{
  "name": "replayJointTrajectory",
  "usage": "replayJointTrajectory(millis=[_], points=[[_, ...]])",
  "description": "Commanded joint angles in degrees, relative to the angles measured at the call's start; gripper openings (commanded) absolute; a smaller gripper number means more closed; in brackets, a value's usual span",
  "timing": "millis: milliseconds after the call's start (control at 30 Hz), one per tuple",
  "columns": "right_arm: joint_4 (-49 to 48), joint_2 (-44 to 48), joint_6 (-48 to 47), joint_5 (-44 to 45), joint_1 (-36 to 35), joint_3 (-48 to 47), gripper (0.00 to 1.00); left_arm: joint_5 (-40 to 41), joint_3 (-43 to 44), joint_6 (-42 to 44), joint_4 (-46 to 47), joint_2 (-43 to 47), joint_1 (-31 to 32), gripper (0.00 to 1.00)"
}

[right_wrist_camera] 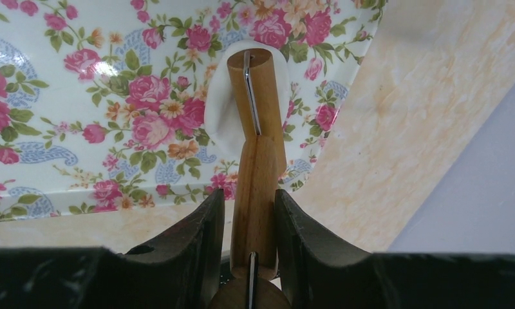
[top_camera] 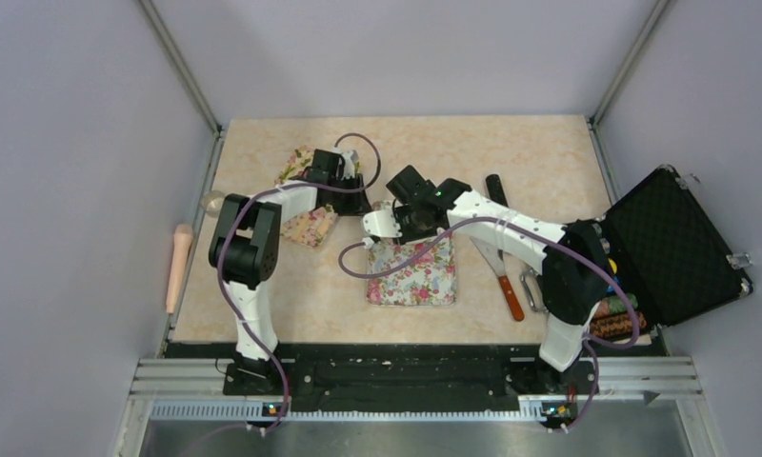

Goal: Roll out the dumpling wrappers from the dough
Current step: Flatten out the dough on the work surface.

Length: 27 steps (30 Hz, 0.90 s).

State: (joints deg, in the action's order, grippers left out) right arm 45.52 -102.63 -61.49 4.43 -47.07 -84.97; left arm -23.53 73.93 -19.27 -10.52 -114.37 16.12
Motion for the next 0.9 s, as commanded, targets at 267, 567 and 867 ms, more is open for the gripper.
replayJointTrajectory(millis=[267, 567, 867], points=[[5.9, 3.3, -2.3, -7.8, 0.0, 8.7, 0.0, 2.3, 2.7, 1.2, -2.7, -3.0, 1.4, 0.0], [8.9, 6.5, 0.3, -10.9, -1.1, 12.1, 0.0, 2.4, 2.7, 1.0, -2.6, -3.5, 1.5, 0.0], [4.4, 4.9, 2.3, -6.8, -1.5, 11.8, 0.0, 2.0, 2.3, 1.1, -2.3, -3.5, 1.8, 0.0]])
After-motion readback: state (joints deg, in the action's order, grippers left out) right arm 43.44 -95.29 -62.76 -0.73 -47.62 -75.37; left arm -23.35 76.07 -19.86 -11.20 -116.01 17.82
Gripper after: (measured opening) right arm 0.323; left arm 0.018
